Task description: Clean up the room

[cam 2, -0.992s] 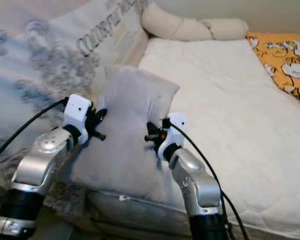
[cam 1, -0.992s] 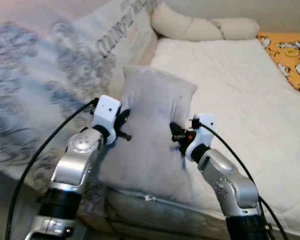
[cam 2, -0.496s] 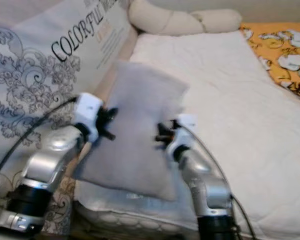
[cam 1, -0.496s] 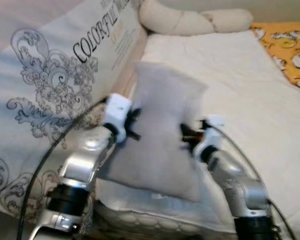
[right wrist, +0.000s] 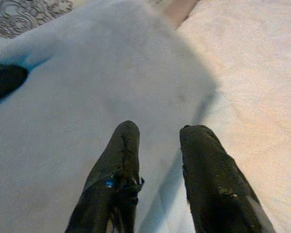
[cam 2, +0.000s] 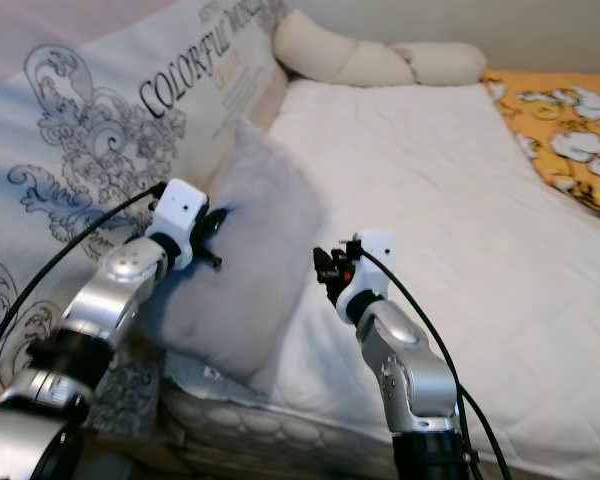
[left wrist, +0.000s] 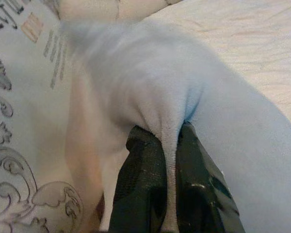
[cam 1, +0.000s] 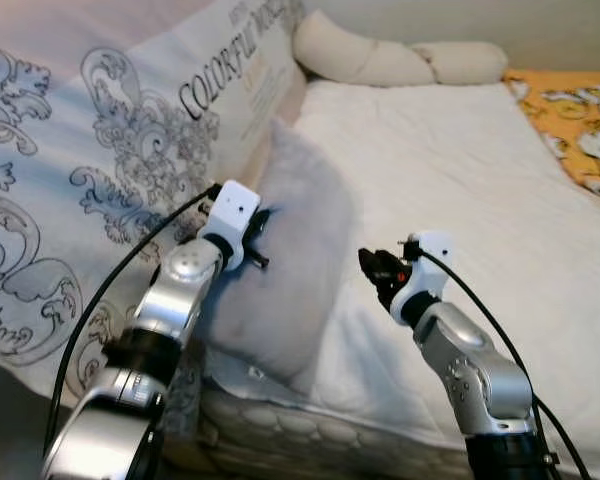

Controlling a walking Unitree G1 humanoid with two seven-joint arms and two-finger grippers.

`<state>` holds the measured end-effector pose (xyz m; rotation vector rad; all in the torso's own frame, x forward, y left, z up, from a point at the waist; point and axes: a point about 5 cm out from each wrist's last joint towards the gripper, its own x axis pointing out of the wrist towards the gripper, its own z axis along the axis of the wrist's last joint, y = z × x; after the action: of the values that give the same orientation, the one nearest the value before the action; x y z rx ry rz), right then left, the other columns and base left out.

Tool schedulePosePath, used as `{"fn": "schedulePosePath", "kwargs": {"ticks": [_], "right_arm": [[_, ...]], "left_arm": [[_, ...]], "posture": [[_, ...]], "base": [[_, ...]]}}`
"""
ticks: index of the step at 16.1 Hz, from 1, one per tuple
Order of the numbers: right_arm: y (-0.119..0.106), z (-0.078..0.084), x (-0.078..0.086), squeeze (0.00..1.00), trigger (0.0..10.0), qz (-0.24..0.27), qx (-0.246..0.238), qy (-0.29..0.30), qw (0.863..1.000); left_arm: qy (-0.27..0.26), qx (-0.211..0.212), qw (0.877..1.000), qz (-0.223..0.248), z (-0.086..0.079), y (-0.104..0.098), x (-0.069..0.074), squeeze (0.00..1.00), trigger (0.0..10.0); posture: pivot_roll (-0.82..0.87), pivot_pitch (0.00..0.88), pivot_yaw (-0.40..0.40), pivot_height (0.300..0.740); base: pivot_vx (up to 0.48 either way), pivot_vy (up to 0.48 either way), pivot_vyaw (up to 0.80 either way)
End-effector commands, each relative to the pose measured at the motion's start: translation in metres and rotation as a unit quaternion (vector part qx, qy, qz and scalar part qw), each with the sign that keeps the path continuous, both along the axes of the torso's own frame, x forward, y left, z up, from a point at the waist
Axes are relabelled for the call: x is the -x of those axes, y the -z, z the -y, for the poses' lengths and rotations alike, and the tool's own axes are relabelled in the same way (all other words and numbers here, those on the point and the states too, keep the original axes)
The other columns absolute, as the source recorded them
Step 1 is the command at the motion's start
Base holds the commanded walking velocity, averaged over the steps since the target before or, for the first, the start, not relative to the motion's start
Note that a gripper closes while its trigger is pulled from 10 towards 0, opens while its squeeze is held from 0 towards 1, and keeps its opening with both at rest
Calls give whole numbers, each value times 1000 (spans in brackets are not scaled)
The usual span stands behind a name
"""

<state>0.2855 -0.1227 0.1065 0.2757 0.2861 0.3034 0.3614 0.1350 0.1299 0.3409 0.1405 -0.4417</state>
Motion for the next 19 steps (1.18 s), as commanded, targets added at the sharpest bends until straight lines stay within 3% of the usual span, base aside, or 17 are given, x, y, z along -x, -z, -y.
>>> {"fn": "schedulePosePath", "kwargs": {"ticks": [1, 3, 7, 11, 15, 17, 19], "right_arm": [[0, 2, -3, 1000, 10000, 2, 1, 3, 1000], [-1, 4, -4, 1000, 10000, 6, 2, 5, 1000], [-8, 2, -6, 1000, 10000, 21, 6, -19, 1000], [-19, -3, 1, 1000, 10000, 45, 9, -108, 993], [-23, 11, 4, 1000, 10000, 57, 49, -151, 986], [-25, 13, 7, 1000, 10000, 62, 60, -174, 981], [-24, 13, 9, 1000, 10000, 60, 67, -185, 978]], "left_arm": [[8, -16, 999, 28, 4, -9, -9, 0, 10000], [5, -22, 999, 34, 4, -11, -15, 0, 10000], [13, -82, 995, 62, 7, -26, -31, 0, 10000], [-58, -124, 989, 62, -30, -45, -43, 0, 10000], [-132, -140, 981, 32, -69, -37, -39, 0, 10000], [-158, -151, 975, 26, -81, -31, -35, 0, 10000], [-151, -171, 973, 29, -81, -25, -33, 0, 10000]], "posture": [[-119, 0, 46, 740], [-119, 0, 46, 740], [-143, 0, 56, 740], [-155, 0, 73, 740], [-163, 0, 87, 740], [-162, 0, 89, 740], [-160, 0, 88, 740]], "base": [[0, 0, 0], [0, 0, 0], [0, 0, 0], [0, 0, 0], [0, 0, 0], [0, 0, 0], [0, 0, 0]]}}
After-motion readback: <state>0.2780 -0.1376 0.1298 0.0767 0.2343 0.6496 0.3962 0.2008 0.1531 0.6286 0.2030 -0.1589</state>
